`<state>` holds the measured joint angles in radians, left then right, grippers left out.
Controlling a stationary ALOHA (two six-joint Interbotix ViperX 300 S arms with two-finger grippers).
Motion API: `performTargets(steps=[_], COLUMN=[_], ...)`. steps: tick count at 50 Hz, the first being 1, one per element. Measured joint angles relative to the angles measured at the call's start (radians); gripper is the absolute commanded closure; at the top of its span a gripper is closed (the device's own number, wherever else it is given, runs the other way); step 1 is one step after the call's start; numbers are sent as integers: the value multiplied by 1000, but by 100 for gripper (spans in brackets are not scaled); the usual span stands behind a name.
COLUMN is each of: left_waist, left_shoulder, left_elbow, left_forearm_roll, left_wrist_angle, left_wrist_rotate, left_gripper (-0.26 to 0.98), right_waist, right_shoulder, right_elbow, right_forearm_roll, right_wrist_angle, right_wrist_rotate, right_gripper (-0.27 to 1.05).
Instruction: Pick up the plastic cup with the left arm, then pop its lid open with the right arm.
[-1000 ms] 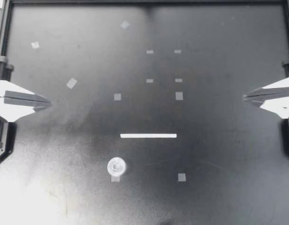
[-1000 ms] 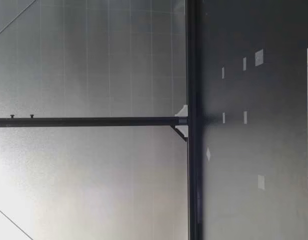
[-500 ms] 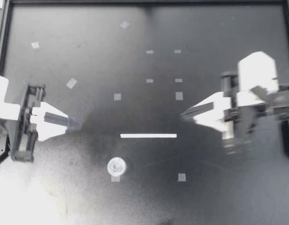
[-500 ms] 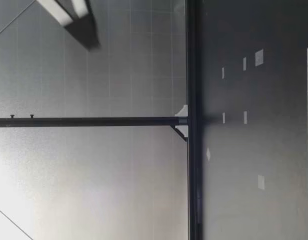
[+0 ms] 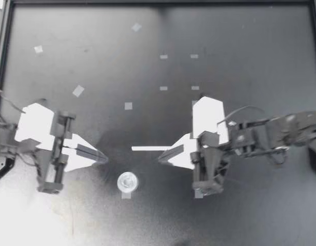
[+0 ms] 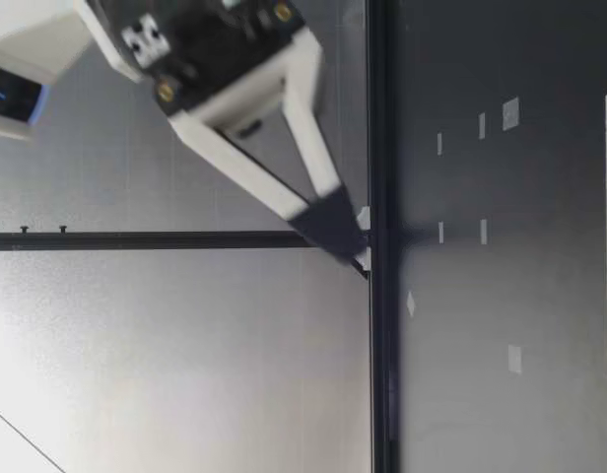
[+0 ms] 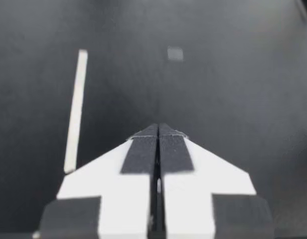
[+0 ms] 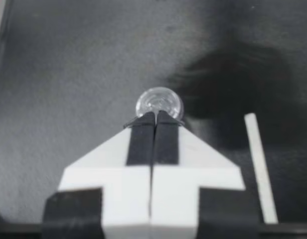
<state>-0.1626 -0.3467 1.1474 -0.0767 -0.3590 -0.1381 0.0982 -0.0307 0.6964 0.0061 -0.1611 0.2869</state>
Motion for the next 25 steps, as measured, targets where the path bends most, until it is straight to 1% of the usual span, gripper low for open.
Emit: performTargets(steps=[4,9,14,21,25], left_waist=[-12,-29,-32,-34,-34], left_shoulder=[31,57,81,110,126], left_elbow=[-2,-3,-6,-8,-9], left_forearm_roll=[0,0,0,0,0], left_wrist_angle=[-6,-15,-18,-18,-18], left_wrist_rotate=[-3,-11,-20,-29,-34], left_gripper=[80,72,60,38,30], right_waist=[3,3,5,8,11], right_shoulder=[26,55,84,115,146], right_elbow=[0,0,-6,-25,-41], right_forearm_roll=[0,-5,-18,-28,-29], right_wrist_angle=[-38,-77,-98,-121,-135], right_wrist_rotate=[40,72,83,84,86], right_gripper=[92,92,92,92,92])
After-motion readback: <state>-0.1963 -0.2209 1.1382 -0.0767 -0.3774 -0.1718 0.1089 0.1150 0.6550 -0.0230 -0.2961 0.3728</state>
